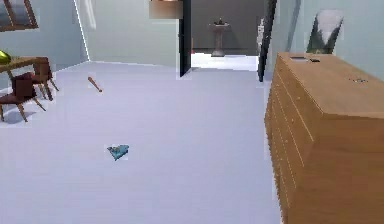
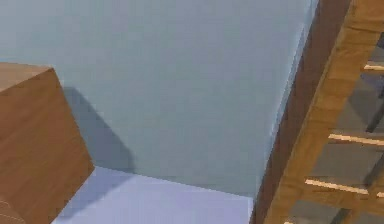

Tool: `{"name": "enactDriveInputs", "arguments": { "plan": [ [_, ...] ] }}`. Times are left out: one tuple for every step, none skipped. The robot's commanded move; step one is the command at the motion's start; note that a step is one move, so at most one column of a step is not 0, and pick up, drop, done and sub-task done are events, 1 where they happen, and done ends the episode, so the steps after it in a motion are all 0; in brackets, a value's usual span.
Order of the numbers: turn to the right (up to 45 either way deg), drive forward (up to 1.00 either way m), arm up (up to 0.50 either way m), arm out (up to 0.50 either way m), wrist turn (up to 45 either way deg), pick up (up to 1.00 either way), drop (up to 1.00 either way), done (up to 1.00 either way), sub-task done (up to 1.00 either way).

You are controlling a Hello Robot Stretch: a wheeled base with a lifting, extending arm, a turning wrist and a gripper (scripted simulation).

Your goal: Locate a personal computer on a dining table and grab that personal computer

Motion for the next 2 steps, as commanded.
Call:
{"name": "enactDriveInputs", "arguments": {
  "plan": [
    [12.0, 0.0, 0.0, 0.0, 0.0, 0.0, 0.0, 0.0, 0.0],
    [0.0, 1.0, 0.0, 0.0, 0.0, 0.0, 0.0, 0.0, 0.0]
  ]
}}
